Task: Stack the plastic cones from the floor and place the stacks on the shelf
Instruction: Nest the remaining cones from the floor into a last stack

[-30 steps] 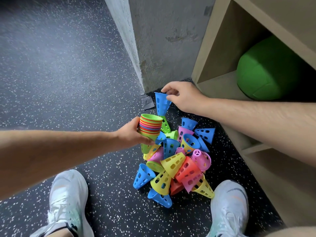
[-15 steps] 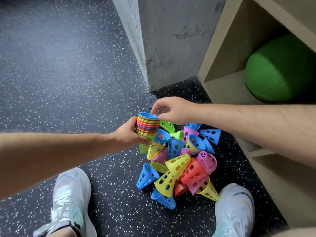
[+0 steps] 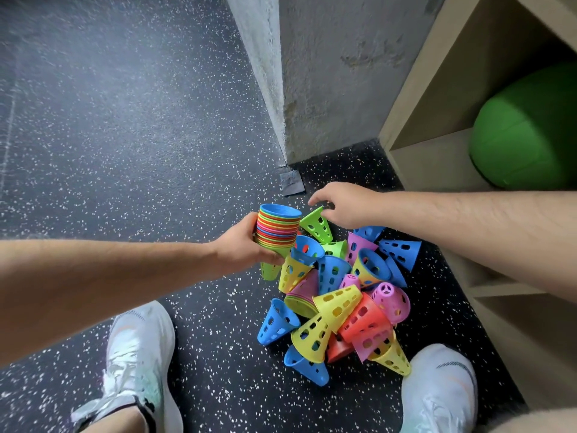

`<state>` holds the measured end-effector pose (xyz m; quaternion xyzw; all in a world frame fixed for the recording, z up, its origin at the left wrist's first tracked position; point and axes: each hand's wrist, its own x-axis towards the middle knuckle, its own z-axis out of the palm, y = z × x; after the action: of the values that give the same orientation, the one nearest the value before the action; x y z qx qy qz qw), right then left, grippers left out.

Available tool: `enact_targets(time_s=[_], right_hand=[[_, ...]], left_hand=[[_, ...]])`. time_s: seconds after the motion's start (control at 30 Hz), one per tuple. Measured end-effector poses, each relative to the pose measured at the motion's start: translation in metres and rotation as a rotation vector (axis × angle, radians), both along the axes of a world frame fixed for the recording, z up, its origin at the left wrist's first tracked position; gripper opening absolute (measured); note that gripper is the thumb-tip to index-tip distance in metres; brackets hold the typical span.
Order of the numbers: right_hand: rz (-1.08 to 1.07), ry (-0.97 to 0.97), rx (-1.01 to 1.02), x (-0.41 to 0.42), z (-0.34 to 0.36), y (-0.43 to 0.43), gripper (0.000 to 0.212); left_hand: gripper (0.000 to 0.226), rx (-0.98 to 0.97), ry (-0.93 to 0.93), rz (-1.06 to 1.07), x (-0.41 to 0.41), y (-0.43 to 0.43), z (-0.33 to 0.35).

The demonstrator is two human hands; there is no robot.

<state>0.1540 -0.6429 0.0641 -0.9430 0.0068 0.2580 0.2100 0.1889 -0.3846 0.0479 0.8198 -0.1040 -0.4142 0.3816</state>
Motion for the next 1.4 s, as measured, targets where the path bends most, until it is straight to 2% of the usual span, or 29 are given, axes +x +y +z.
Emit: enact_targets(time_s=[0.2, 0.37, 0.53, 0.77, 0.9, 1.0, 1.1, 1.23, 1.4], right_hand=[[0.097, 0.033, -0.128, -0.002, -0.021, 0.001, 0.038], [0.068, -0.026, -0.107, -0.001, -0.029, 0.001, 0.015], [0.012, -0.099, -0.056, 0.000, -0.016, -0.005, 0.010], [-0.217, -0.353, 0.194, 0.006, 0.026, 0.007, 0.007], [-0.260, -0.412, 0.350, -0.002, 0.038, 0.033, 0.004], [-0.132, -0.363, 0.375, -0.013, 0.044, 0.052, 0.005], [-0.034, -0.289, 0.341, -0.025, 0.044, 0.065, 0.009], [-0.053, -0.167, 0.344, -0.032, 0.042, 0.070, 0.017], [-0.111, -0.074, 0.428, -0.031, 0.041, 0.073, 0.030]], left_hand=[[0.070, -0.012, 0.023, 0.022, 0.002, 0.000, -0.002], [0.081, -0.003, 0.037, 0.035, 0.004, 0.006, -0.002], [0.075, 0.013, 0.026, 0.040, 0.004, 0.014, 0.000], [0.075, 0.046, -0.004, 0.021, 0.002, 0.024, 0.001], [0.071, 0.048, -0.020, 0.003, -0.001, 0.024, 0.005], [0.073, 0.036, -0.021, 0.007, -0.005, 0.023, 0.007], [0.087, 0.024, -0.025, 0.019, -0.008, 0.023, 0.010], [0.075, 0.028, -0.013, 0.021, -0.015, 0.028, 0.010], [0.083, 0.027, 0.032, 0.020, -0.021, 0.036, 0.006]])
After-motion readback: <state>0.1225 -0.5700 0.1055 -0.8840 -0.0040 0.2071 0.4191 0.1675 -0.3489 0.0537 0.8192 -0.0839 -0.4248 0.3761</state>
